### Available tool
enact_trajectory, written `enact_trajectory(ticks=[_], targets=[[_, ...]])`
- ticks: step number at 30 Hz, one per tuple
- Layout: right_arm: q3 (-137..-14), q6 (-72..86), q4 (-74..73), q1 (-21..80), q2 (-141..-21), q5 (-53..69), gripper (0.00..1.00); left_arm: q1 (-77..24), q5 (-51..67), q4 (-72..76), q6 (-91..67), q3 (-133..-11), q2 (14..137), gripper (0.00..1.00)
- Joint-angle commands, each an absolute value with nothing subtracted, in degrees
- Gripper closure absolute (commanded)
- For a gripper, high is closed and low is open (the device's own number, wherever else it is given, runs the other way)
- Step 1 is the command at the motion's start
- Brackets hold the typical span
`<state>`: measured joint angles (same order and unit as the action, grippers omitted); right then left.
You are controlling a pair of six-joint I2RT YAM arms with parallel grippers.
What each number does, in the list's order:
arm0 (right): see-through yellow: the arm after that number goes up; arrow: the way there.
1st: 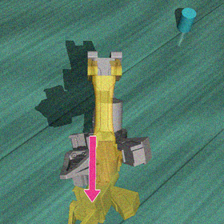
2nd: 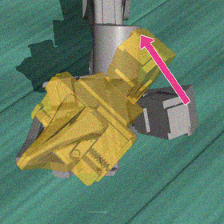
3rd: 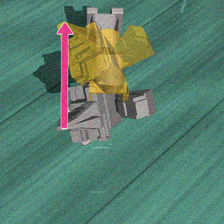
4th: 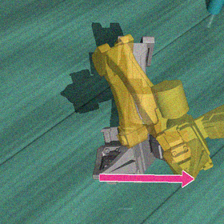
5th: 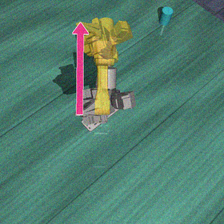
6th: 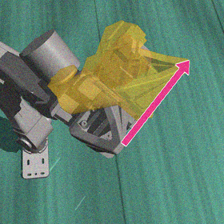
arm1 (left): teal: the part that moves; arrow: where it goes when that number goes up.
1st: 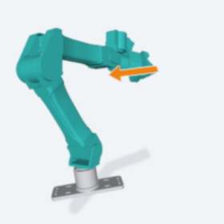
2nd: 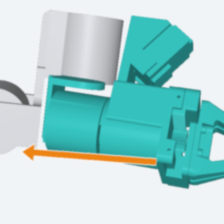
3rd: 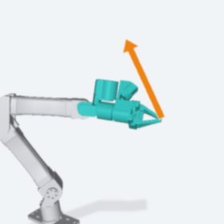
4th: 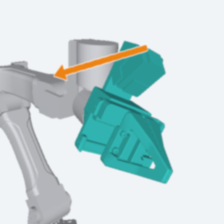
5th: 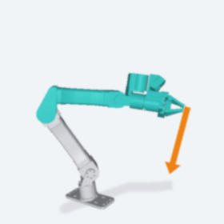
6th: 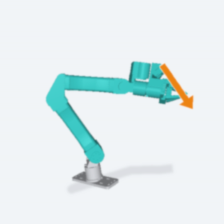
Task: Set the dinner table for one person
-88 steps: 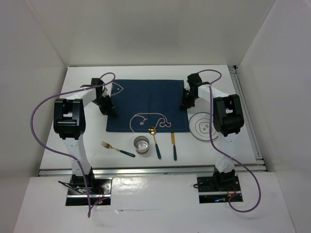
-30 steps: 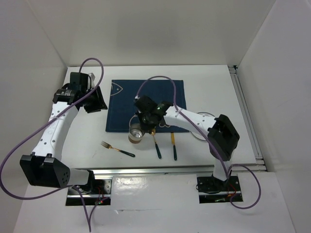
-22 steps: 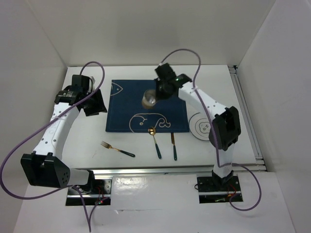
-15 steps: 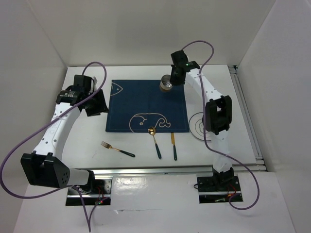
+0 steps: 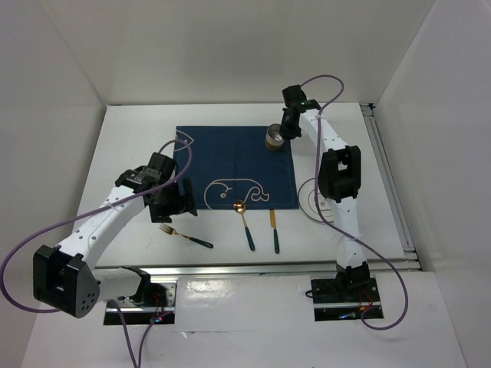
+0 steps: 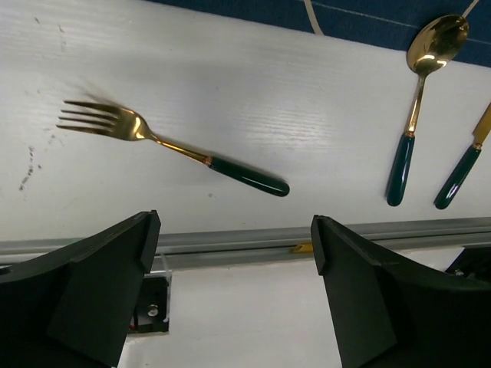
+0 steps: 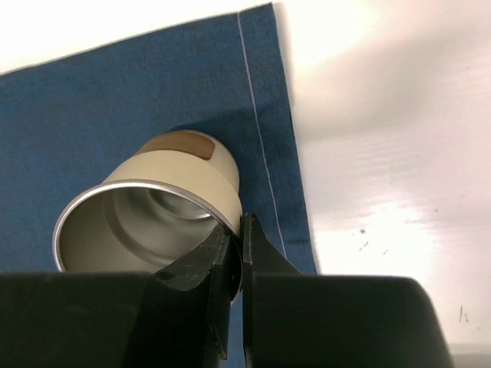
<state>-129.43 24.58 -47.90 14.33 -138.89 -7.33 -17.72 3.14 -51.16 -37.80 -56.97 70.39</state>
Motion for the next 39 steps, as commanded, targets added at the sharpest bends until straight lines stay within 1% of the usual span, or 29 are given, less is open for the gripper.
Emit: enact_trajectory(ticks=[1,2,3,5,6,9,10,11,12,13,16,17,18,21,22,26,28,31,36,37,38,39], targets=[[-132.28,24.7,-44.92,14.68,-139.57,-7.21,0.92,-19.77,2.02,-52.38,-42.36,-56.17,68.47,0.0],[-132.28,24.7,-44.91,14.68,-140.09,-7.21,0.85,-20.99,0.72,-53.17,-43.76,-55.47,68.47,0.0],[-132.28,24.7,-44.22,14.68,-140.1,-7.21,0.72,-21.01,0.7,-53.17,-44.38,-55.46,67.94,0.0],[-132.28,24.7,-44.21,14.68,-139.58,-6.33,0.49,-21.8,1.57,-53.17,-46.31,-53.62,67.94,0.0],[-132.88,24.7,-43.69,14.68,-139.05,-5.55,0.31,-21.8,2.37,-52.39,-46.84,-53.09,67.33,0.0],[-132.37,24.7,-43.16,15.29,-135.1,-5.53,0.13,-22.32,2.9,-52.38,-50.09,-51.07,67.32,0.0],[-132.36,24.7,-43.15,15.82,-133.7,-6.06,0.09,-22.32,2.9,-52.38,-50.88,-50.54,66.8,0.03],[-129.67,24.7,-41.85,15.82,-129.94,-6.67,0.08,-22.85,2.9,-51.69,-53.85,-49.14,66.19,0.1],[-127.29,24.7,-40.44,15.82,-127.47,-7.55,0.07,-23.46,3.94,-50.37,-55.27,-47.91,65.22,0.14],[-121.0,24.7,-38.69,16.52,-122.05,-9.12,0.06,-23.47,4.83,-47.14,-56.68,-45.03,63.47,0.17],[-112.09,24.7,-32.44,16.52,-114.63,-9.14,0.06,-24.08,7.29,-42.2,-63.09,-41.23,63.46,0.2],[-107.97,24.7,-31.74,16.52,-112.52,-8.62,0.06,-24.6,7.29,-40.97,-64.5,-39.83,64.33,0.24],[-106.28,24.7,-30.95,16.52,-109.11,-8.61,0.06,-25.74,5.99,-40.35,-67.82,-39.81,66.69,0.26],[-98.72,24.7,-28.83,16.52,-103.37,-8.61,0.06,-30.75,0.63,-39.2,-72.05,-42.53,72.32,0.26],[-97.05,24.7,-28.83,16.52,-102.4,-8.61,0.06,-31.89,-0.52,-39.2,-72.94,-44.28,73.64,0.25],[-91.68,24.7,-30.14,16.52,-99.15,-8.61,0.06,-33.04,-1.05,-37.88,-75.67,-44.82,79.36,0.25],[-91.14,24.7,-31.03,16.52,-98.17,-8.09,0.06,-33.05,-0.53,-36.39,-76.2,-44.3,81.81,0.28],[-88.34,24.17,-31.82,16.0,-95.54,-8.09,0.06,-33.57,-1.05,-36.91,-77.6,-44.3,82.88,0.31],[-84.81,23.64,-32.34,14.77,-92.47,-8.09,0.06,-33.57,-2.29,-36.39,-78.22,-42.37,82.88,0.32],[-84.03,23.12,-32.34,14.77,-91.68,-8.09,0.06,-33.57,-3.07,-35.69,-78.22,-42.36,82.88,0.36],[-83.5,23.12,-32.34,14.77,-91.67,-8.09,0.06,-33.57,-3.69,-35.68,-78.22,-42.36,83.4,0.48],[-82.45,23.12,-32.34,14.77,-91.06,-8.09,0.06,-33.57,-3.69,-35.68,-78.22,-42.36,83.41,0.58]])
